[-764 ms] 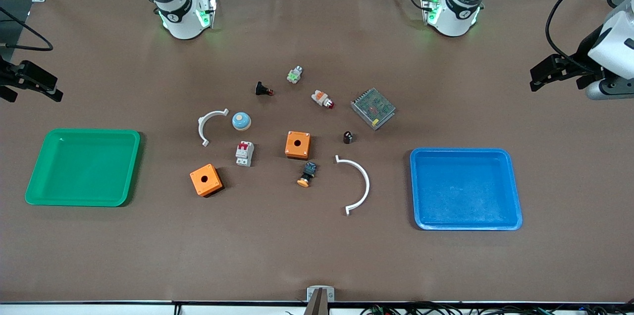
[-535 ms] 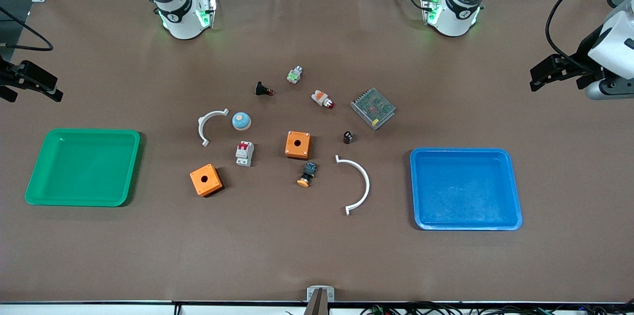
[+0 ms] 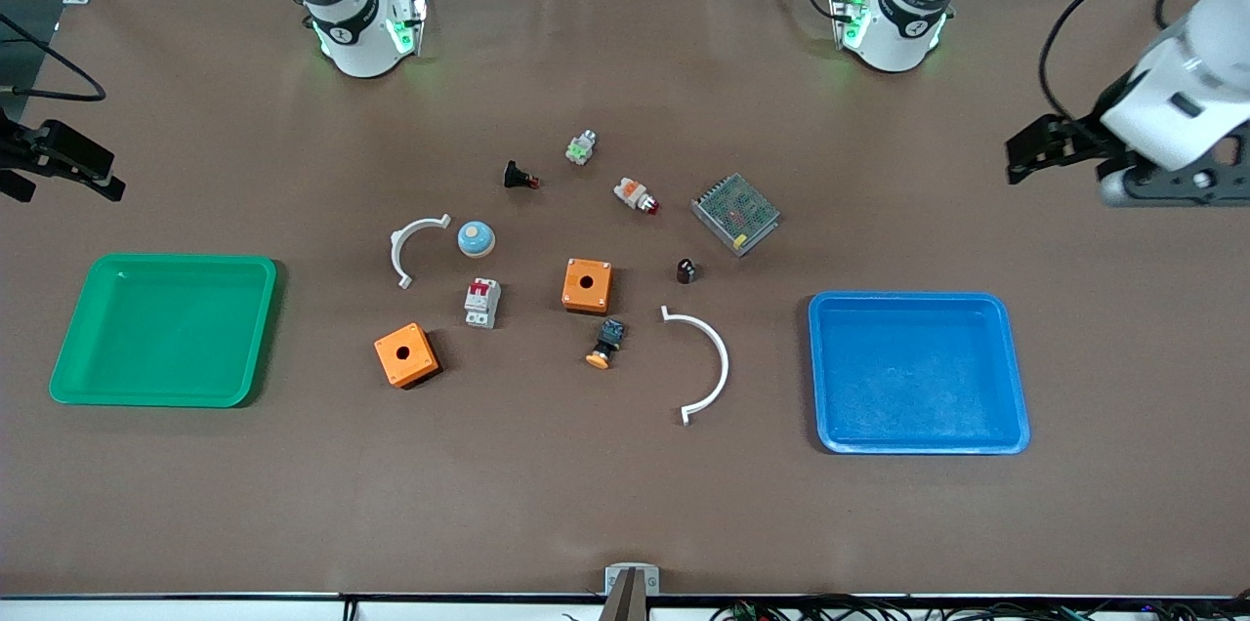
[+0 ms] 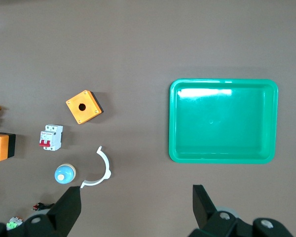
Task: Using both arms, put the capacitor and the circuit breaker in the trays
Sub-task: 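Reach the right gripper to the breaker while the left gripper reaches the capacitor, then grasp the circuit breaker with the right gripper while the left gripper grasps the capacitor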
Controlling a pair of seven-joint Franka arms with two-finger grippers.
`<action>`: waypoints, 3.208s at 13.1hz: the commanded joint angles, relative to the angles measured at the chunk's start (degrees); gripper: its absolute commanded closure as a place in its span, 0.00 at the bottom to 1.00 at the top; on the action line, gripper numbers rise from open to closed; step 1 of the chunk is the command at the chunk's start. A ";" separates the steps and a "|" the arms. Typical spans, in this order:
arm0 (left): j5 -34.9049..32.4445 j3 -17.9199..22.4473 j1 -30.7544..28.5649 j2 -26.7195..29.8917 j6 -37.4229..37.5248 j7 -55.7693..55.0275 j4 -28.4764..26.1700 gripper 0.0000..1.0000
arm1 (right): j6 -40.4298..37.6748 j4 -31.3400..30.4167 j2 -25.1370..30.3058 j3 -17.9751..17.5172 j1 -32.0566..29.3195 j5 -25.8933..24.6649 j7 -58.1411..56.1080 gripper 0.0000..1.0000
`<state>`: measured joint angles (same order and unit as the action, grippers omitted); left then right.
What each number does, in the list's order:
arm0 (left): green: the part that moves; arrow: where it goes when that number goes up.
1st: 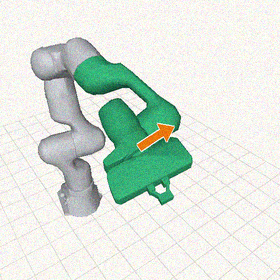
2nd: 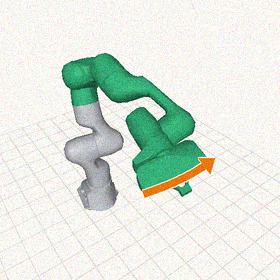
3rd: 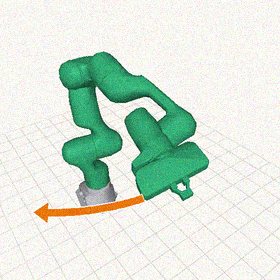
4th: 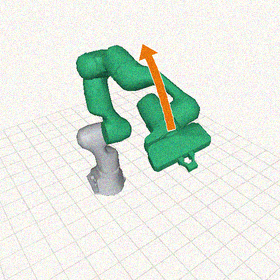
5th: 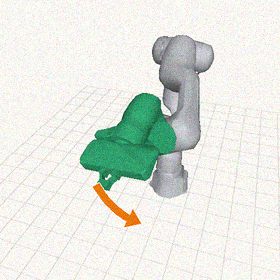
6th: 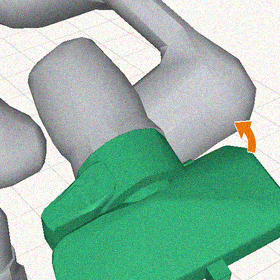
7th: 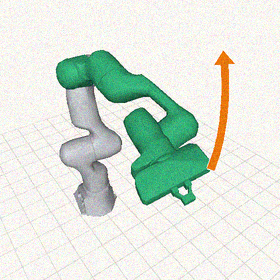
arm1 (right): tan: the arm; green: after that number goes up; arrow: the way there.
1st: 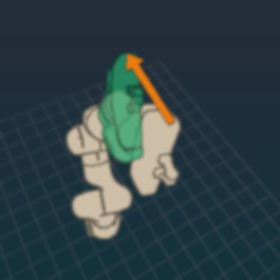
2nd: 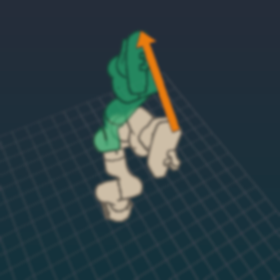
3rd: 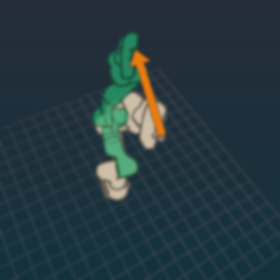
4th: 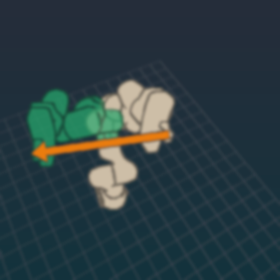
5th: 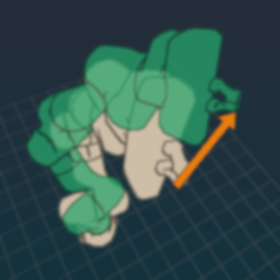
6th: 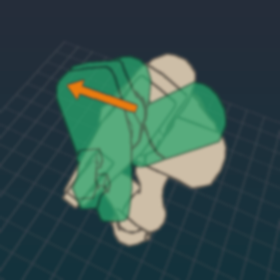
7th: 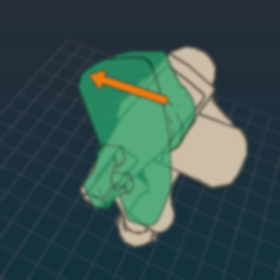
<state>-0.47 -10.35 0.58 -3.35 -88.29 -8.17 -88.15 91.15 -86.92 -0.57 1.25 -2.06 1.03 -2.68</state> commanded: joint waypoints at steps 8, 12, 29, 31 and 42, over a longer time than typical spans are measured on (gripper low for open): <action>0.91 -12.77 4.49 -11.92 -25.59 -25.89 -11.33 0.00 | 1.13 1.32 -7.07 -0.28 12.86 -0.59 11.96 0.00; -5.05 -12.77 11.09 -19.30 -32.37 -41.54 -11.08 0.01 | 3.25 0.53 -11.72 -0.28 19.27 -0.32 19.47 0.00; -13.86 -12.42 19.63 -37.16 -47.07 -62.76 -11.16 0.44 | 37.34 -17.75 -25.53 -0.28 26.93 4.95 29.31 0.00; -14.04 -12.33 19.63 -37.43 -47.07 -62.68 -11.08 0.55 | 41.29 -19.24 -26.76 -0.19 27.28 4.95 29.40 0.00; -14.04 -12.33 11.91 -26.98 -40.58 -60.40 -10.46 1.00 | 45.09 -22.24 -29.58 -0.28 28.07 4.86 29.31 0.26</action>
<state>-13.29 -22.56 14.46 -34.05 -131.43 -69.16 -97.45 135.84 -108.66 -30.53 0.85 25.56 5.29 26.52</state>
